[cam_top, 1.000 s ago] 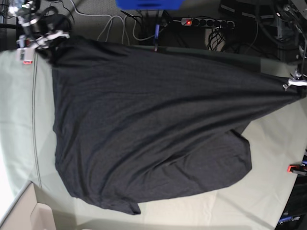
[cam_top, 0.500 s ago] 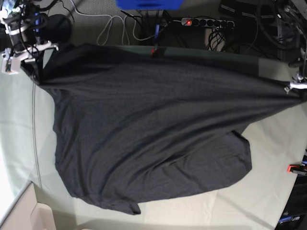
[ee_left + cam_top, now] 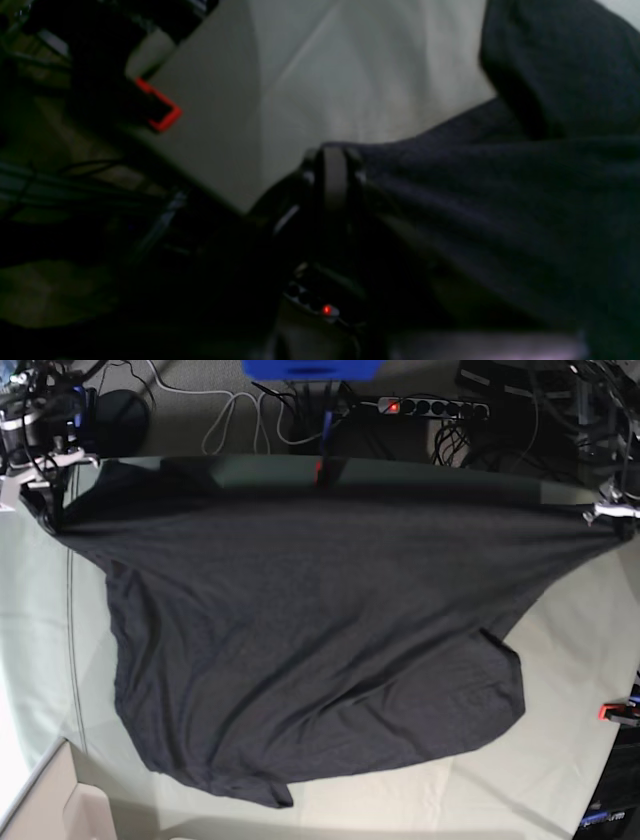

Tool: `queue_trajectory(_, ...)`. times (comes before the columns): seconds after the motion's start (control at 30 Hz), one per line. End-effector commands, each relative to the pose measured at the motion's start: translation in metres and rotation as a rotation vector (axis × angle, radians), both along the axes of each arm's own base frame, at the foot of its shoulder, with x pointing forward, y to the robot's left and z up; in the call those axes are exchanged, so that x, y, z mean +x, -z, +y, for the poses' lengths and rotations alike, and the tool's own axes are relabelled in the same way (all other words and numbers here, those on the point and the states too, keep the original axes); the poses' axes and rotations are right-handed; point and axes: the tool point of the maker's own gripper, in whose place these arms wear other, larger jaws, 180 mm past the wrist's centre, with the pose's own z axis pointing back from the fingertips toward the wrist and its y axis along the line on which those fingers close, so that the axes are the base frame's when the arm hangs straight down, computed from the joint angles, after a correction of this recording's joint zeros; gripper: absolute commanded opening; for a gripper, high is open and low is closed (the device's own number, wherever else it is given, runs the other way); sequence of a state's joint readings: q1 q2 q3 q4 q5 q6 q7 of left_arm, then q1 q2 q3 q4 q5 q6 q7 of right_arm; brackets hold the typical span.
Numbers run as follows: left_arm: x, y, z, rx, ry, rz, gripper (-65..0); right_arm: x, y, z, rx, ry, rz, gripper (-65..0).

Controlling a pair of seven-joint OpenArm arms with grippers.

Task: Layout the t-shirt on the table in an organized manner, then fold the t-shirt properly

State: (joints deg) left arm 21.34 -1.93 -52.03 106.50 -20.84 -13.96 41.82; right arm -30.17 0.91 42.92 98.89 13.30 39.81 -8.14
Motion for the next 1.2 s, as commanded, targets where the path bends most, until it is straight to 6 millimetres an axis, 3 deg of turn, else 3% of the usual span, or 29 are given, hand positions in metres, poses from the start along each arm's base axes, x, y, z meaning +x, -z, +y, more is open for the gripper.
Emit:
queue_trajectory(0.0, 0.003, -0.013, 0.005, 0.034, 0.002, -0.036, -64.7, 0.005, -0.013, -0.002, -0.009, -0.006, -0.052, -65.0)
queue_trajectory(0.3, 0.014, -0.020, 0.004, 0.038, 0.008, -0.069, -64.7, 0.006, -0.008, -0.001, 0.002, -0.007, -0.045, -65.0)
queue_trajectory(0.43, 0.034, -0.029, 0.004, 0.031, 0.003, -0.122, -64.7, 0.023, -0.005, -0.004, 0.025, 0.004, -0.076, -65.0)
queue_trajectory(0.63, 0.057, -0.019, 0.005, -0.032, -0.014, -0.155, -64.7, 0.043, 0.003, -0.012, 0.045, -0.005, -0.083, -65.0)
queue_trajectory(0.83, 0.082, 0.005, -0.024, -0.099, 0.069, -0.125, -64.7, 0.064, 0.008, -0.016, 0.082, 0.016, -0.114, -65.0)
queue_trajectory(1.0, 0.109, 0.011, -0.043, -0.148, 0.113, -0.139, -64.7, 0.085, 0.001, -0.017, 0.094, 0.018, -0.157, -65.0)
queue_trajectory(1.17, 0.130, 0.011, -0.048, -0.183, 0.117, -0.161, -64.7, 0.111, 0.005, -0.018, 0.018, -0.002, -0.125, -65.0)
